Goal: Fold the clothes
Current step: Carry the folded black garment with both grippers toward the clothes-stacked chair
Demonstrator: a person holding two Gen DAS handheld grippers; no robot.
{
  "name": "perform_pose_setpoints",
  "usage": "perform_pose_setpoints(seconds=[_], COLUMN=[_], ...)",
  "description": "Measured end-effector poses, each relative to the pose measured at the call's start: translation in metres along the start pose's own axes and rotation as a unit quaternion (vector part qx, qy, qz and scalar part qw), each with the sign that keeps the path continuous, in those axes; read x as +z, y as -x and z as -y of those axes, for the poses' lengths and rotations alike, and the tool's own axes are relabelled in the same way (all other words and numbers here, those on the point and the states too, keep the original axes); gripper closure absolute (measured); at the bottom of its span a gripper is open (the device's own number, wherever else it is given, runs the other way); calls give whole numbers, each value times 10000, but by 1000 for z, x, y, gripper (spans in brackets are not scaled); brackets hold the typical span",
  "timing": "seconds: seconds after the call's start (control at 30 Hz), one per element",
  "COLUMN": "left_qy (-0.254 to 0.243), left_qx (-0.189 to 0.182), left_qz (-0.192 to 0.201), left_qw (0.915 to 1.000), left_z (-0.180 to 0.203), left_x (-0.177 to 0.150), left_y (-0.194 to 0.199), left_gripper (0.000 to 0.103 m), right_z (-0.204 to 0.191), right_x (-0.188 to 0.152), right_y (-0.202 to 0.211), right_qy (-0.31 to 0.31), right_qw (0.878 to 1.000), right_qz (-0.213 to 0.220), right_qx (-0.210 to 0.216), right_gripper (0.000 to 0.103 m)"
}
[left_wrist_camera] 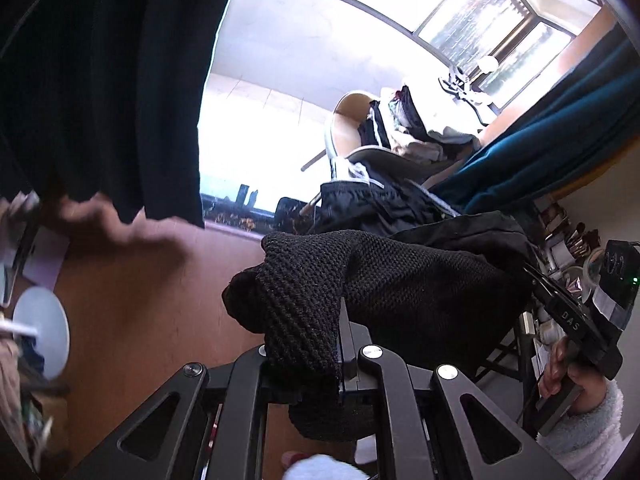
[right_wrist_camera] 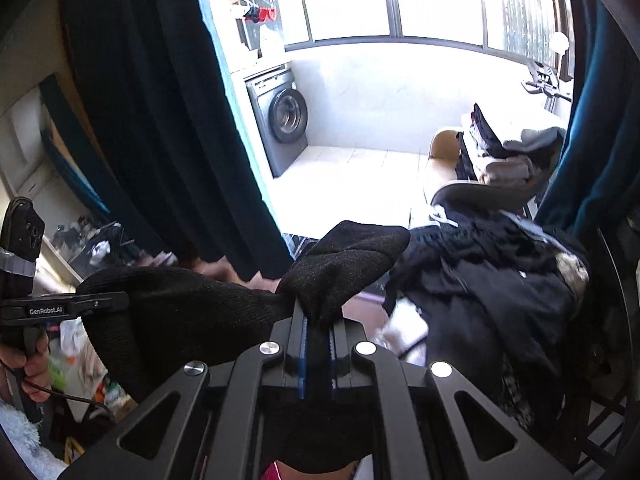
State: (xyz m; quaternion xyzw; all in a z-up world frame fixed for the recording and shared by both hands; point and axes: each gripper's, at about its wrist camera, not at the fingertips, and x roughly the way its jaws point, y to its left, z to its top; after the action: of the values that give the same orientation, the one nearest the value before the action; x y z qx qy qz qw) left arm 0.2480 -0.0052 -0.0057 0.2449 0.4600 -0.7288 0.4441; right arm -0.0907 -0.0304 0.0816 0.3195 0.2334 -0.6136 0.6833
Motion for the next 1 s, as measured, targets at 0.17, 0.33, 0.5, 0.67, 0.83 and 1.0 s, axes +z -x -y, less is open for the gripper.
perform_pose_setpoints(seconds=[0.17, 0.33, 0.5, 0.67, 0.83, 1.0], left_qy=[-154, -342, -793, -1133, -1268, -1368], left_qx=[-280, -573, -697, -797, -1122, -1484], left_qz=[-53, -107, -59, -215, -145, -494], left_qw=[9995, 9977, 9944, 9901, 9855, 9782], left_z=[-13, -8, 24, 75, 123, 165], left_x=[60, 140, 247, 355, 435, 492], left_y=[-25, -68, -117, -168, -217, -293], left_gripper=[94, 94, 94, 94, 94, 94], right_z=[-1, 21, 71, 138, 197, 233], right_x=[40, 83, 144, 215, 283, 318], right_y=[-36, -67, -104, -143, -167, -181], right_qy=[-134, -234, -567, -1025, -1077, -1121], right_qw=[9995, 9974, 9922, 9855, 9812, 9747], right_qz=[62, 288, 775, 1021, 1116, 1179], right_qx=[-290, -621, -799, -886, -1150, -1532], right_gripper=[96, 96, 96, 96, 96, 96])
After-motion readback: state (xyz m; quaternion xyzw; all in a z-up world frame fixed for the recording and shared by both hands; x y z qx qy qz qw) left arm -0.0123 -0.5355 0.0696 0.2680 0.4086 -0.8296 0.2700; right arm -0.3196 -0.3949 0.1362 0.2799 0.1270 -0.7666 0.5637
